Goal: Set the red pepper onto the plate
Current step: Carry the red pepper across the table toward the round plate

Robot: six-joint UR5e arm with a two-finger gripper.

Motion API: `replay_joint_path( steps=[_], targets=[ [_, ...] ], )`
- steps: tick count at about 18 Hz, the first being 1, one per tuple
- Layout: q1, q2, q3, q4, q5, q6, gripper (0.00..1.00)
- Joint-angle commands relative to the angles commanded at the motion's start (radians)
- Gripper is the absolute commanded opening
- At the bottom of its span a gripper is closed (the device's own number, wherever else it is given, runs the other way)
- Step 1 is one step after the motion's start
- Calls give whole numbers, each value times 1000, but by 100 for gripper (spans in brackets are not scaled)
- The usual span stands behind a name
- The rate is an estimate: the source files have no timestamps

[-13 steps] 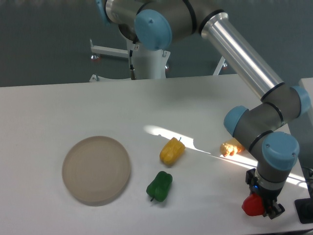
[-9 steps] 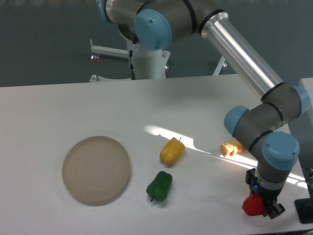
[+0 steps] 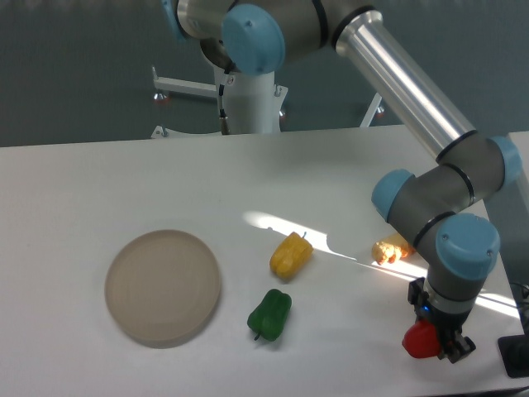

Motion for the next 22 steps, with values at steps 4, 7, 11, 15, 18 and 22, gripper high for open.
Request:
replay_joint_path(
  steps=[4, 7, 11, 15, 18, 22],
  targets=[
    [-23, 93, -106, -21, -5, -60, 63],
    [-60, 208, -247, -23, -17, -153, 63],
    [-120, 322, -382, -28, -26, -288, 63],
    [-190, 411, -514, -22, -46, -464, 63],
    [-258, 439, -560, -15, -75, -665, 63],
    [-345, 437, -577, -17, -72, -857, 63]
  ],
)
